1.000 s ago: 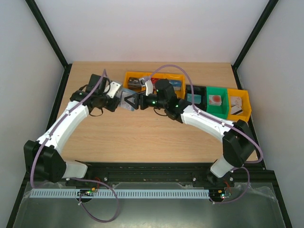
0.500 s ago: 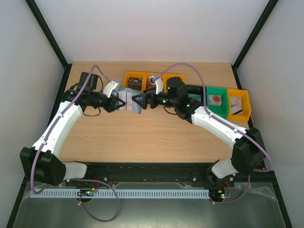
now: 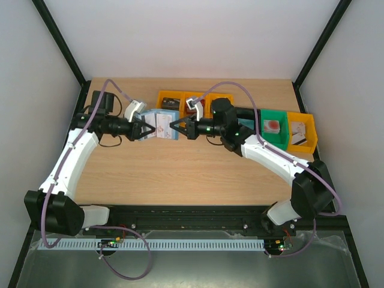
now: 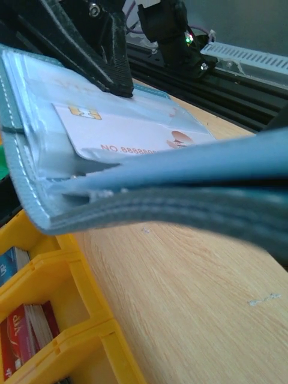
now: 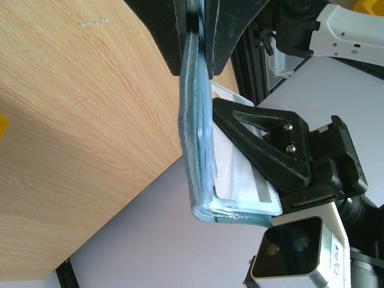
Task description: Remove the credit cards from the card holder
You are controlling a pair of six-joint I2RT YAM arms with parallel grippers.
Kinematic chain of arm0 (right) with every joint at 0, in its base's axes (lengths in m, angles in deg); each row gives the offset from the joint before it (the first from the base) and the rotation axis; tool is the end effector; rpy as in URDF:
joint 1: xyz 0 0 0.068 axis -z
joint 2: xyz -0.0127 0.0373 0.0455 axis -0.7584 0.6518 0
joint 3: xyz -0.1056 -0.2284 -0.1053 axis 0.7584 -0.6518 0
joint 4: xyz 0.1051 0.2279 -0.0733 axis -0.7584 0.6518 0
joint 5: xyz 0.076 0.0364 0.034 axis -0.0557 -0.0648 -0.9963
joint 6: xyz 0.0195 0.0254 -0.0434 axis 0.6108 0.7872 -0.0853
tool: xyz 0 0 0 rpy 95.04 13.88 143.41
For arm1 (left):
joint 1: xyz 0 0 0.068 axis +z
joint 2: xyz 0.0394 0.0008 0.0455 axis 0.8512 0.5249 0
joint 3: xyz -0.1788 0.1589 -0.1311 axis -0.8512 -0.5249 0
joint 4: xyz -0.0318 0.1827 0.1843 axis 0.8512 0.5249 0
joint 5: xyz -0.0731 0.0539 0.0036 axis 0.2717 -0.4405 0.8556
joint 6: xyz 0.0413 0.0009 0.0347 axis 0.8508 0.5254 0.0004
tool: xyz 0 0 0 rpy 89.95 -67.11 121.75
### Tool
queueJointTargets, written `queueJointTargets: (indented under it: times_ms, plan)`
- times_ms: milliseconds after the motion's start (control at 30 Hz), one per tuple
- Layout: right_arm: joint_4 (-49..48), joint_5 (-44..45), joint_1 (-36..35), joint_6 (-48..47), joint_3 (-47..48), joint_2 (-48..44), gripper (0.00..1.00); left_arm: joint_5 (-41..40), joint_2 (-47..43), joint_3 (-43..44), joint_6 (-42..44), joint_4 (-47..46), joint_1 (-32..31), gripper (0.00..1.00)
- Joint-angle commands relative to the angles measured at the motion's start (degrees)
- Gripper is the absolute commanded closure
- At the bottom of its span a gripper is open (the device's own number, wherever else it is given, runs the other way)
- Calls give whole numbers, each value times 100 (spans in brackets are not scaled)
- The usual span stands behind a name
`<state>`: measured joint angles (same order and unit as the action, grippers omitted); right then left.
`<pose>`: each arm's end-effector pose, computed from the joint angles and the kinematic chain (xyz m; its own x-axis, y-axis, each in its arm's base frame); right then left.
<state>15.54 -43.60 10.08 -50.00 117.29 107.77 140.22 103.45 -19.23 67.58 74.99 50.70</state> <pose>0.2473 0.2354 0.3251 -0.5620 -0.0717 -0.8240 -0.8245 0.1271 0.5513 0.2516 -0.0613 0.3394 -0.5884 0.2298 -0.7752 0.7449 0.5271 -0.4091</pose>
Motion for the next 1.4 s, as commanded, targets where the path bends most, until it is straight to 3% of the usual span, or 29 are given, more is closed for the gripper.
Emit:
queueJointTargets:
  times_ms: [0, 133, 267, 467, 533, 600, 700, 800, 1067, 1367]
  plan:
    - [-430, -43, 79, 160, -94, -86, 98, -89, -170, -89, -311, -281, 160, 67]
    - [-9, 360, 136, 117, 5, -85, 98, -1690, -169, -398, -965, -868, 435, 26]
    - [786, 1078, 133, 63, 346, 67, 98, -1882, -229, -346, -1095, -951, 665, 2]
    - [1805, 2415, -28, -105, 869, 236, 98, -1774, -222, 17, -1000, -784, 772, 1]
    - [2022, 2607, -137, -161, 1075, 350, 98, -1067, -215, 46, -904, -708, 768, 2]
    - [2136, 2629, -244, -201, 1235, 465, 98, -130, -206, 32, -755, -628, 715, 11]
    - [2064, 2219, -358, -231, 1380, 581, 98, 750, -182, 19, -454, -416, 440, 30]
    - [1585, 1471, -371, -131, 1256, 513, 98, 1170, -177, -129, -390, -385, 281, 39]
    - [202, 31, -372, 305, 841, 333, 98, 974, -224, -286, -438, -434, 281, 43]
    - [39, -268, -365, 202, 734, 165, 98, 966, -270, -267, -311, -311, 413, 43]
